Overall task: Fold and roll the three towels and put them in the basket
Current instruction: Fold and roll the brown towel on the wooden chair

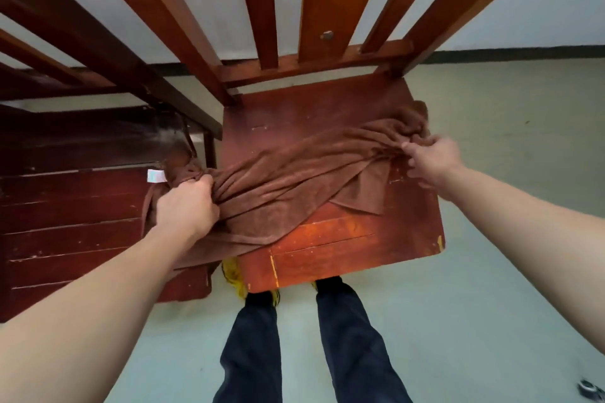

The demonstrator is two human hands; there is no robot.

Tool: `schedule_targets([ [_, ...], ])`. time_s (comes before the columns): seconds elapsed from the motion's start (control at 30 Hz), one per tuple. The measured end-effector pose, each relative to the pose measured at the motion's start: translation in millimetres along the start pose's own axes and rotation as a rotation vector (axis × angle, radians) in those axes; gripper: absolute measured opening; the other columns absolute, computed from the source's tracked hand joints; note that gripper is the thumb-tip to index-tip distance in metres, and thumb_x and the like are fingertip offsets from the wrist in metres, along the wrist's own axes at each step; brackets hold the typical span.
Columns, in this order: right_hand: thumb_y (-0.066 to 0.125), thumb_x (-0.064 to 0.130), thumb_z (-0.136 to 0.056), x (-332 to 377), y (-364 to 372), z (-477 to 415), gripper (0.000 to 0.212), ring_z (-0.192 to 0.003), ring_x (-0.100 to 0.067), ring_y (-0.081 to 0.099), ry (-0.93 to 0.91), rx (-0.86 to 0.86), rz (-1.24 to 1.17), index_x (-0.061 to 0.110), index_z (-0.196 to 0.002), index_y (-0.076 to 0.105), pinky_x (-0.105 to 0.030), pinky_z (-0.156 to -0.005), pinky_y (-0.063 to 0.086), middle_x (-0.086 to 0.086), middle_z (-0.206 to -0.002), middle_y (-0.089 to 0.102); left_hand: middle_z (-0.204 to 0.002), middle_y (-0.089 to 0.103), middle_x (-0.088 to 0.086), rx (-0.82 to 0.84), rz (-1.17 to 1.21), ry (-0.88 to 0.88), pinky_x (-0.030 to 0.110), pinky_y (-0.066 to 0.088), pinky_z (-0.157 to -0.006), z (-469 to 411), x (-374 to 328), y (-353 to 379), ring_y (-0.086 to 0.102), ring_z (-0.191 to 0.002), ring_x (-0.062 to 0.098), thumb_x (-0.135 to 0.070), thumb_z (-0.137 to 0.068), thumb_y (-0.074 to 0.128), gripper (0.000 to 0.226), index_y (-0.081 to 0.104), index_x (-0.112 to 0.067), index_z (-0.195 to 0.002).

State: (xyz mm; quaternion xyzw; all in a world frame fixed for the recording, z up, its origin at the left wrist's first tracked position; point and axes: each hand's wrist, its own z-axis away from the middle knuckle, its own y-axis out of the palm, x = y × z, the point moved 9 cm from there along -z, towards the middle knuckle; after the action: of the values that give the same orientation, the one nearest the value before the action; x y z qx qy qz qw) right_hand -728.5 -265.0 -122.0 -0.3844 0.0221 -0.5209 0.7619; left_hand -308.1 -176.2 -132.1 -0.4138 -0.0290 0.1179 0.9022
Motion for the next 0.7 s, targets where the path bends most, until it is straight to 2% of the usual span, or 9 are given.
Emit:
schedule_targets([
  [0.07, 0.065, 0.029, -0.083, 14.1, 0.3, 15.7, 0.04, -0.093, -0.035, 0.063, -0.209, -0.117, 0.268, 0.02, -0.119, 0.049, -0.044, -0.077, 0.051, -0.01, -0.101, 0.066, -0.104, 0.065, 0.014, -0.016, 0.074, -0.017, 0.04, 0.049, -0.075, 3.7, 1.5, -4.8, 0.061, -0.096, 0.038, -0.035, -0.079, 0.063, 0.027, 0.046, -0.021, -0.093],
  [0.13, 0.063, 0.028, -0.081, 46.2, 10.1, 48.3, 0.049, -0.098, -0.03, 0.059, -0.52, -0.238, 0.36, 0.027, -0.126, 0.045, -0.041, -0.078, 0.048, 0.001, -0.098, 0.062, -0.112, 0.06, 0.013, -0.191, 0.208, -0.051, 0.044, 0.048, -0.078, 7.5, 2.5, -23.8, 0.058, -0.103, 0.037, -0.044, -0.08, 0.063, 0.042, 0.046, -0.023, -0.112],
  [0.2, 0.062, 0.028, -0.08, 77.8, 41.7, 80.5, 0.055, -0.103, -0.022, 0.053, -0.789, -0.208, 0.402, 0.029, -0.131, 0.043, -0.037, -0.072, 0.047, 0.004, -0.107, 0.056, -0.122, 0.051, 0.014, -0.434, 0.332, -0.154, 0.049, 0.047, -0.083, 11.1, 20.4, -44.7, 0.05, -0.113, 0.037, -0.04, -0.081, 0.062, 0.055, 0.041, -0.02, -0.127],
  [0.23, 0.062, 0.027, -0.08, 89.9, 62.4, 94.5, 0.057, -0.107, -0.021, 0.05, -0.903, -0.166, 0.467, 0.028, -0.134, 0.042, -0.035, -0.07, 0.047, 0.002, -0.114, 0.054, -0.126, 0.048, 0.016, -0.483, 0.379, -0.235, 0.051, 0.045, -0.087, 10.8, 33.7, -45.9, 0.046, -0.116, 0.037, -0.036, -0.08, 0.063, 0.06, 0.039, -0.017, -0.131],
  [0.3, 0.064, 0.026, -0.08, 104.2, 108.7, 117.4, 0.063, -0.117, -0.024, 0.046, -1.079, -0.04, 0.616, 0.024, -0.138, 0.041, -0.038, -0.077, 0.051, -0.003, -0.13, 0.049, -0.129, 0.046, 0.021, -0.387, 0.445, -0.437, 0.051, 0.042, -0.093, 7.8, 64.3, -27.9, 0.043, -0.12, 0.041, -0.032, -0.077, 0.068, 0.065, 0.038, -0.013, -0.132],
  [0.4, 0.068, 0.028, -0.08, 103.1, 165.9, 118.6, 0.071, -0.127, -0.029, 0.039, -1.021, 0.157, 0.828, 0.024, -0.143, 0.034, -0.042, -0.092, 0.046, -0.007, -0.141, 0.04, -0.117, 0.061, 0.021, -0.207, 0.53, -0.537, 0.044, 0.045, -0.09, 7.8, 86.1, 4.3, 0.053, -0.113, 0.042, -0.033, -0.077, 0.071, 0.044, 0.054, -0.014, -0.112],
  [0.5, 0.061, 0.023, -0.085, 92.9, 188.9, 106.7, 0.046, -0.118, -0.03, 0.046, -0.841, 0.211, 1.012, 0.022, -0.129, 0.049, -0.04, -0.088, 0.046, -0.009, -0.126, 0.052, -0.098, 0.067, 0.016, -0.187, 0.611, -0.481, 0.036, 0.045, -0.08, 9.2, 93.5, 10.6, 0.059, -0.1, 0.04, -0.032, -0.075, 0.071, 0.022, 0.058, -0.018, -0.084],
  [0.57, 0.055, 0.022, -0.087, 92.7, 192.3, 113.1, 0.028, -0.109, -0.032, 0.056, -0.842, 0.208, 1.003, 0.022, -0.115, 0.057, -0.037, -0.083, 0.047, -0.008, -0.115, 0.062, -0.093, 0.066, 0.016, -0.238, 0.673, -0.533, 0.035, 0.042, -0.076, 14.3, 115.0, 5.2, 0.059, -0.097, 0.039, -0.034, -0.074, 0.071, 0.026, 0.053, -0.016, -0.076],
  [0.7, 0.051, 0.027, -0.088, 106.3, 212.7, 167.0, 0.007, -0.087, -0.033, 0.063, -1.037, 0.224, 0.827, 0.026, -0.092, 0.057, -0.036, -0.066, 0.042, -0.002, -0.094, 0.069, -0.091, 0.063, 0.015, -0.434, 0.791, -0.704, 0.037, 0.043, -0.084, 37.5, 193.5, -15.9, 0.058, -0.1, 0.039, -0.032, -0.077, 0.069, 0.025, 0.055, -0.012, -0.084],
])
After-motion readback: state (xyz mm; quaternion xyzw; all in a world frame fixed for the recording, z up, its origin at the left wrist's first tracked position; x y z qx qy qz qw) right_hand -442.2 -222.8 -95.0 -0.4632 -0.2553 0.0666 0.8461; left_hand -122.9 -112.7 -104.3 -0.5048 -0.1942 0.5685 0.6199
